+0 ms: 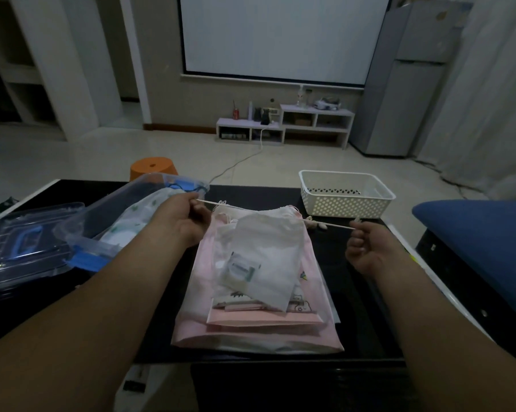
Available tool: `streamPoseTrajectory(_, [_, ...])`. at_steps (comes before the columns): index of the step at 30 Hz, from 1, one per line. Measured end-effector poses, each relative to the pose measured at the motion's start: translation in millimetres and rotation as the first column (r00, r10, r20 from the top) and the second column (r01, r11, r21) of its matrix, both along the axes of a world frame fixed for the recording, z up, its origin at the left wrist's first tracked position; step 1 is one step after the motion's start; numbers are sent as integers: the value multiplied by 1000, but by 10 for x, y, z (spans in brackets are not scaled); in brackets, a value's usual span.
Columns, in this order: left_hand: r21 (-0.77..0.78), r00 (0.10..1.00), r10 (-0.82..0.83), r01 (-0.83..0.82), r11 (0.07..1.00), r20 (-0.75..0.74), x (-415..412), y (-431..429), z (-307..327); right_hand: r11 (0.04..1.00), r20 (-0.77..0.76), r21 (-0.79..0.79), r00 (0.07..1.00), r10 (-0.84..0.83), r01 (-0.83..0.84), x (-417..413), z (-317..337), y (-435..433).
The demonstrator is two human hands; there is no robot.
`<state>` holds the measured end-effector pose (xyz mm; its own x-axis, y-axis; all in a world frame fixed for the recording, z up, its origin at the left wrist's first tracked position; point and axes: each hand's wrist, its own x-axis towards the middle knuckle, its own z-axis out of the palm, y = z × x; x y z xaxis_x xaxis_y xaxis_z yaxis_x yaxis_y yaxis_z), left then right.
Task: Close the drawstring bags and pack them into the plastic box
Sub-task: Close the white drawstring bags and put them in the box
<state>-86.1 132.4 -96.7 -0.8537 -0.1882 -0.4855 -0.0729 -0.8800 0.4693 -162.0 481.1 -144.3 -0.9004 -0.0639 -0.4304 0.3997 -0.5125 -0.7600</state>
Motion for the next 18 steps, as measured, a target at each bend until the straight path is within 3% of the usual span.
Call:
streamPoseTrajectory(4, [110,992,116,-121,987,53,88,-44,174,998,7,-55,1000,-25,25,-7,40,140])
streamPoseTrajectory(10, [48,937,331,-338,940,113,248,-17,356,998,64,-17,996,-67,69,30,106,197])
streamPoseTrajectory(14, [62,940,335,-338,939,61,254,-84,371,998,46,-1,997,-69,69,50,140,176])
streamPoseTrajectory(18, [-153,971,210,-226,962,-115,362,-45,510,995,-91,-83,995,45,-52,64,297,283])
